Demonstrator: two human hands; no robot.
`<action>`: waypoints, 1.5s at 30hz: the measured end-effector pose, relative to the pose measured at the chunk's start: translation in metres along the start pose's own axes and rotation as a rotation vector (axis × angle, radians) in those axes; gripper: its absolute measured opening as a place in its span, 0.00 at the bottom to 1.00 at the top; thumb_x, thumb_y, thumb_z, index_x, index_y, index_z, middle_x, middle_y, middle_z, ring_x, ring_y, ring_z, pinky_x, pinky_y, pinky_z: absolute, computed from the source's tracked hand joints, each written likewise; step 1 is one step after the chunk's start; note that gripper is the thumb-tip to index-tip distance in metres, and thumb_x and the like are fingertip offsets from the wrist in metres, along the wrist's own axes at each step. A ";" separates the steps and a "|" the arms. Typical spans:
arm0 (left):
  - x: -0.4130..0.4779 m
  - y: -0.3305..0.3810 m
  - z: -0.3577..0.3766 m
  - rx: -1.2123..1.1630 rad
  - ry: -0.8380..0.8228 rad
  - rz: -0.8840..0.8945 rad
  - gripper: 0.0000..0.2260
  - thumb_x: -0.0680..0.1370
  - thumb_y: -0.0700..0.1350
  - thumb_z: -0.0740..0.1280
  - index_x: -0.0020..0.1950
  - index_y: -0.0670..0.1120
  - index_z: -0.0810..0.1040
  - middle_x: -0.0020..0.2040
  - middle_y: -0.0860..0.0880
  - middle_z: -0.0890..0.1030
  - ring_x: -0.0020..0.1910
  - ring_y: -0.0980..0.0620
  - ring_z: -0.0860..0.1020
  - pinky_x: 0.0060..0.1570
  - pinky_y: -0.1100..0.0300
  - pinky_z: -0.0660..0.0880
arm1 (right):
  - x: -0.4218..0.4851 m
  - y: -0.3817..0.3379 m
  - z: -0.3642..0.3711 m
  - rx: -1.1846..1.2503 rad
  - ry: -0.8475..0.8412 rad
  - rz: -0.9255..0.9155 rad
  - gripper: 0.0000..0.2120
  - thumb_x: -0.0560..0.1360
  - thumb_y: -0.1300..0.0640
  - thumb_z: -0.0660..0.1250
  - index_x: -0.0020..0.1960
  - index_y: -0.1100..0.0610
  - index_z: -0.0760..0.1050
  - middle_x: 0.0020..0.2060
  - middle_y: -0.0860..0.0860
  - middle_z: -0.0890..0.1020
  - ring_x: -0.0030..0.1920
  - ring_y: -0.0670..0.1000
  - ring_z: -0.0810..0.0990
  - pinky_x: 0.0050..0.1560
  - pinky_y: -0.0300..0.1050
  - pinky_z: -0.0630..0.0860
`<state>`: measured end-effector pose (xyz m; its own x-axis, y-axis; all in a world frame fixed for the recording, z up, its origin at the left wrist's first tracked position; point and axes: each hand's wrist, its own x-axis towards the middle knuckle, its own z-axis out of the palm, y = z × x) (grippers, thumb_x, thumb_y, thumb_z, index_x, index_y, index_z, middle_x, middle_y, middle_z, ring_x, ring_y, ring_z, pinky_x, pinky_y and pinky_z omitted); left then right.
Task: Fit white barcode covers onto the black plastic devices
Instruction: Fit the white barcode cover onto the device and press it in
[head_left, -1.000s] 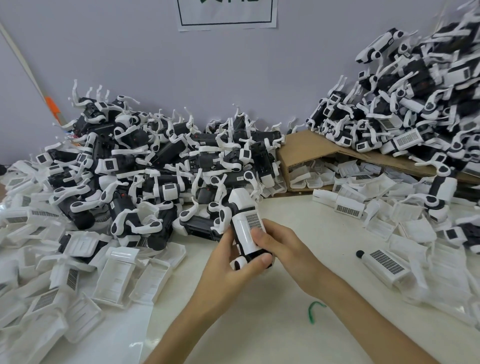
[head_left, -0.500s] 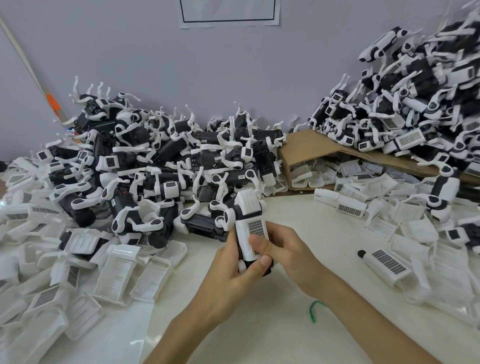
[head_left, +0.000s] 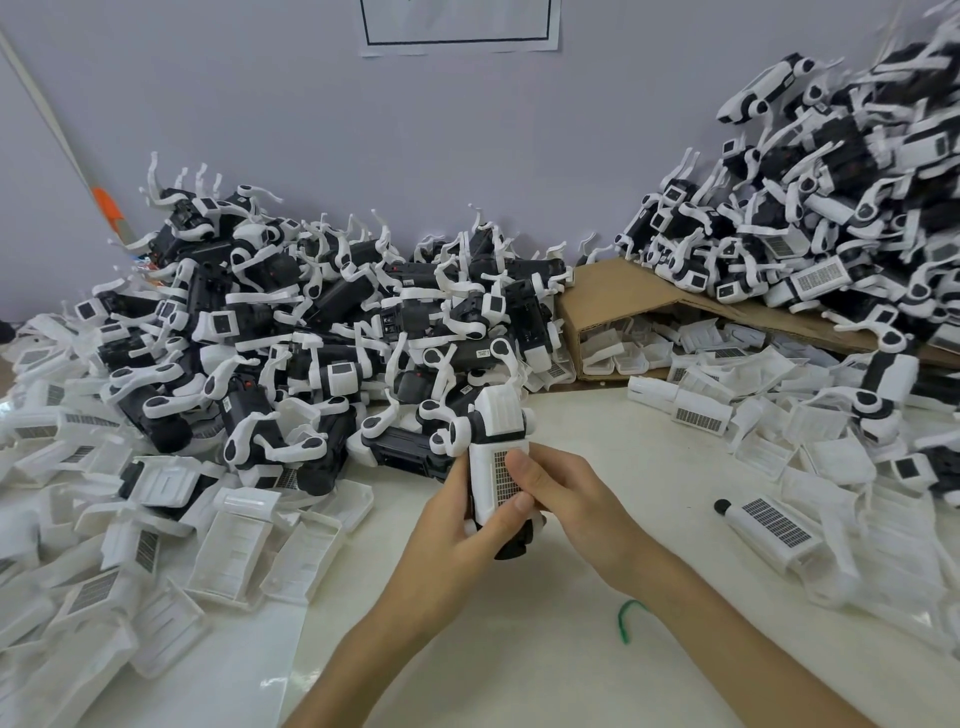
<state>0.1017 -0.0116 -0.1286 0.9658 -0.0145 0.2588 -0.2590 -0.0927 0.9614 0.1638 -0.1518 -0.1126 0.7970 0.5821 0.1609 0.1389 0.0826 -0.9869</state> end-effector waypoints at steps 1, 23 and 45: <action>0.000 0.000 0.000 0.006 0.003 -0.005 0.13 0.73 0.60 0.69 0.57 0.64 0.76 0.48 0.51 0.85 0.47 0.52 0.83 0.46 0.57 0.81 | 0.000 0.000 0.000 -0.003 -0.004 -0.006 0.14 0.76 0.45 0.62 0.47 0.55 0.79 0.34 0.42 0.82 0.36 0.41 0.79 0.39 0.32 0.74; 0.009 -0.008 -0.019 0.946 0.343 0.335 0.25 0.66 0.37 0.80 0.60 0.52 0.83 0.54 0.56 0.84 0.56 0.55 0.78 0.62 0.57 0.60 | -0.003 0.008 -0.006 -0.579 0.098 -0.369 0.42 0.71 0.42 0.77 0.77 0.41 0.56 0.60 0.40 0.78 0.54 0.46 0.82 0.51 0.43 0.80; 0.005 -0.006 -0.014 1.125 0.588 0.460 0.18 0.68 0.42 0.68 0.57 0.52 0.83 0.51 0.56 0.82 0.52 0.53 0.75 0.53 0.55 0.61 | -0.010 0.005 0.013 -0.252 0.189 -0.302 0.22 0.68 0.51 0.76 0.60 0.46 0.73 0.43 0.43 0.82 0.39 0.45 0.81 0.39 0.36 0.77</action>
<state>0.1084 0.0026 -0.1314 0.5733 0.1342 0.8083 -0.1333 -0.9581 0.2536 0.1485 -0.1469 -0.1191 0.7889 0.4022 0.4647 0.5028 0.0125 -0.8643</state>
